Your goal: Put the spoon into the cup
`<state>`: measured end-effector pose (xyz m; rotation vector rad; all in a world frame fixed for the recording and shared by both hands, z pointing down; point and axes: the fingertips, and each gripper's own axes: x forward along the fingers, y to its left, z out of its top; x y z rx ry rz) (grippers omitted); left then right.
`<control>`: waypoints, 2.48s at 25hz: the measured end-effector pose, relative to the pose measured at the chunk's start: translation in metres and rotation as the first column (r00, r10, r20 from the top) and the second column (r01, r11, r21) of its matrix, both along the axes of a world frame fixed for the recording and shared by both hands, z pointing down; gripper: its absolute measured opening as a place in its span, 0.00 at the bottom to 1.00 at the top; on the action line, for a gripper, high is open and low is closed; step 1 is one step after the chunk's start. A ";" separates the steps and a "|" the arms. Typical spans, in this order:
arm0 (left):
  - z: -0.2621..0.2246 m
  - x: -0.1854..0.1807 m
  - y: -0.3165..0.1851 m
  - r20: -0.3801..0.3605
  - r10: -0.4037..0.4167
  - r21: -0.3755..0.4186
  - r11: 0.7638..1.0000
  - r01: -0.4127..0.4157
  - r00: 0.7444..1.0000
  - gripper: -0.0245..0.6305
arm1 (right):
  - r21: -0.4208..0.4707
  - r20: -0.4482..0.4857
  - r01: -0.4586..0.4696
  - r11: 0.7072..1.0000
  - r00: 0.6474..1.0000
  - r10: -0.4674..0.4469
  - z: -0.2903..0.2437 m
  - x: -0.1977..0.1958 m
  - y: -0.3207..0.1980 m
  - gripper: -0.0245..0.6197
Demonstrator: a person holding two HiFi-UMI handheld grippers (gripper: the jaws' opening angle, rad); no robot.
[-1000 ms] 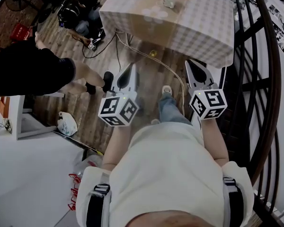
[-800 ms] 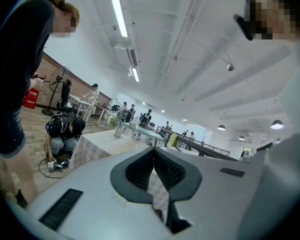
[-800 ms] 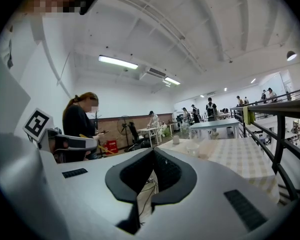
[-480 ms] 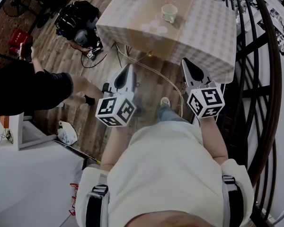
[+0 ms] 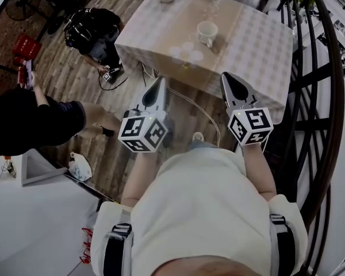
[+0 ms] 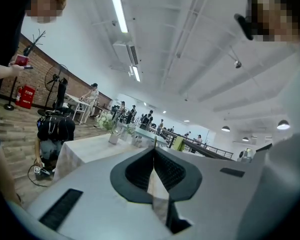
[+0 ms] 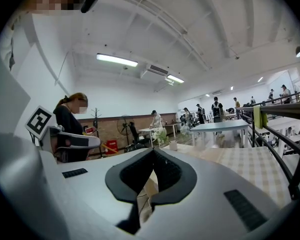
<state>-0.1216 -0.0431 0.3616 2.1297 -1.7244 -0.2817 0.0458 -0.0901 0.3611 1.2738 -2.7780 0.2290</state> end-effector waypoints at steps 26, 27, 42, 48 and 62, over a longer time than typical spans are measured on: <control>0.041 0.015 -0.113 0.013 0.010 -0.074 0.997 -0.009 1.000 0.04 | -0.058 -0.007 -0.016 0.998 1.000 0.015 0.034 0.019 -0.102 0.04; 0.043 0.015 -0.120 0.014 0.017 -0.077 0.997 -0.016 1.000 0.04 | -0.059 -0.007 -0.021 0.998 1.000 0.021 0.035 0.018 -0.107 0.04; 0.076 0.019 -0.231 0.028 0.131 -0.162 0.979 -0.125 0.991 0.04 | -0.093 -0.027 -0.078 0.993 0.997 0.076 0.048 0.005 -0.194 0.04; 0.100 0.023 -0.268 0.030 0.177 -0.219 0.961 -0.166 0.984 0.04 | -0.118 -0.039 -0.099 0.988 0.995 0.095 0.059 0.002 -0.224 0.04; 0.167 0.040 -0.329 0.032 0.284 -0.364 0.896 -0.253 0.958 0.04 | -0.190 -0.055 -0.150 0.970 0.988 0.142 0.093 0.007 -0.279 0.04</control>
